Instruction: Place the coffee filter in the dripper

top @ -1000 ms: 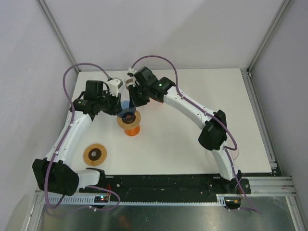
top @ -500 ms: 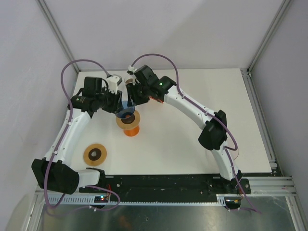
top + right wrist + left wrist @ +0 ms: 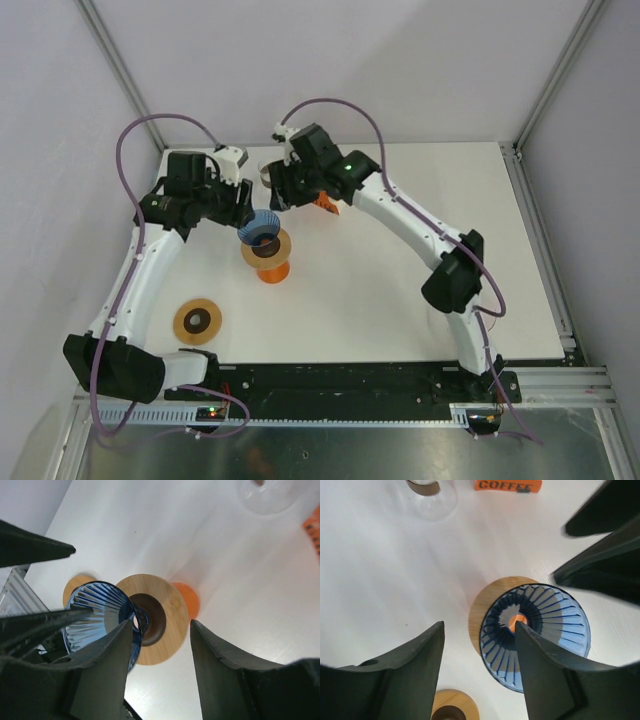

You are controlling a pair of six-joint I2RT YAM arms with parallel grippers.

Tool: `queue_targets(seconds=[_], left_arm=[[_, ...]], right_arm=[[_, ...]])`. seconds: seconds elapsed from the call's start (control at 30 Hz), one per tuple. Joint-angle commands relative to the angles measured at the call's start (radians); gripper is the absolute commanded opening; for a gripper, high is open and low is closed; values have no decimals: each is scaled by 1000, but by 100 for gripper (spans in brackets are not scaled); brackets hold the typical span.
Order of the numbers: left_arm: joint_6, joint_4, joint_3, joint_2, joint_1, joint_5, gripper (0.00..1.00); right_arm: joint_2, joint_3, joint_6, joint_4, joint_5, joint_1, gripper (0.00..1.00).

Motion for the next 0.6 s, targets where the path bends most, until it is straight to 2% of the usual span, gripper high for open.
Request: queue_targets(seconds=[0.0,0.17,0.3,0.4,0.57], left_arm=[[7,9,74,-27,41,-41,65],[3,14,93,-9,118,-27,71],[2,43,67,4,155,-17,72],[7,69,38,18,158,-22,72],[22,100,6,28,162,-71,72]], right_arm=[[-203,-67,-108,95,60,-62,55],[-369,-415,-215,366,50,-177,55],[-406,-623,-282,571,-13,-283,51],[-367,-670,-317,646,-58,-344,50],[-227,-625,-446,676,-104,-374,42]])
